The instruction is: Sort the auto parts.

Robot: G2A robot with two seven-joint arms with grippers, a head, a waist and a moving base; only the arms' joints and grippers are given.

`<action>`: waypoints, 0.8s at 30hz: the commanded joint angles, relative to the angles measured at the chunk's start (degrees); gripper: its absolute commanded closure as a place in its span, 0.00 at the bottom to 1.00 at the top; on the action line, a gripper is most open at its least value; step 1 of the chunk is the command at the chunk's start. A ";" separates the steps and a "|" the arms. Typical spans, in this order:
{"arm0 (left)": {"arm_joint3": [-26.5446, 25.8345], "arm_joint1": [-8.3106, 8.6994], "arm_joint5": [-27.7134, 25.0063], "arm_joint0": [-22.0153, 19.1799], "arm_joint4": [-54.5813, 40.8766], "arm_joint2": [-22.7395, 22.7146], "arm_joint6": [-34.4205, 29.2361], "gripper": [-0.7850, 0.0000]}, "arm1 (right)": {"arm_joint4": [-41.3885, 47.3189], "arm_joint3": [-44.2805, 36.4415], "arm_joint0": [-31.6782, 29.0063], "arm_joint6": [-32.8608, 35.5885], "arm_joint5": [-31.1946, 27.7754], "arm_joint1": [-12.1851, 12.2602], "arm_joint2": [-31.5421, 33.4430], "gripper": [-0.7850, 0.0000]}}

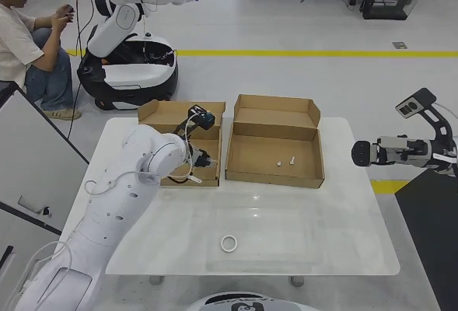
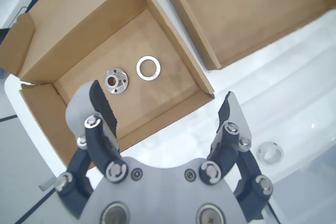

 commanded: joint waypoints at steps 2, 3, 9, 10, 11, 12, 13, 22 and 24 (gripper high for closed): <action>-3.26 0.21 -4.57 0.15 -1.75 0.98 -3.17 0.00 | 0.00 0.00 0.00 0.00 0.00 0.00 0.00 0.00; -4.24 0.28 -5.73 0.12 -2.25 1.27 -4.15 0.00 | 0.00 0.00 0.00 0.00 0.00 0.00 0.00 0.00; -8.89 1.07 -10.04 -0.88 -4.03 6.43 -5.93 0.00 | 0.00 0.00 0.00 0.00 0.00 0.00 0.00 0.00; -9.23 1.41 -10.27 -1.43 -4.11 7.78 -5.70 0.00 | 0.00 0.00 0.00 0.00 0.00 0.00 0.00 0.00; -9.59 1.79 -10.64 -2.04 -4.44 9.32 -5.33 0.00 | 0.00 0.00 0.00 0.00 0.00 0.00 0.00 0.00; -9.85 2.19 -10.88 -2.69 -5.11 10.62 -5.10 0.00 | 0.00 0.00 0.00 0.00 0.00 0.00 0.00 0.00; -9.88 2.63 -11.03 -3.48 -5.65 11.85 -4.94 0.00 | 0.00 0.00 0.00 0.00 0.00 0.00 0.00 0.00; -12.02 6.65 -12.09 -9.62 -12.74 20.56 -3.89 0.00 | 0.00 0.00 0.00 0.00 0.00 0.00 0.00 0.00; -12.02 6.65 -12.09 -9.62 -12.74 20.56 -3.89 0.00 | 0.00 0.00 0.00 0.00 0.00 0.00 0.00 0.00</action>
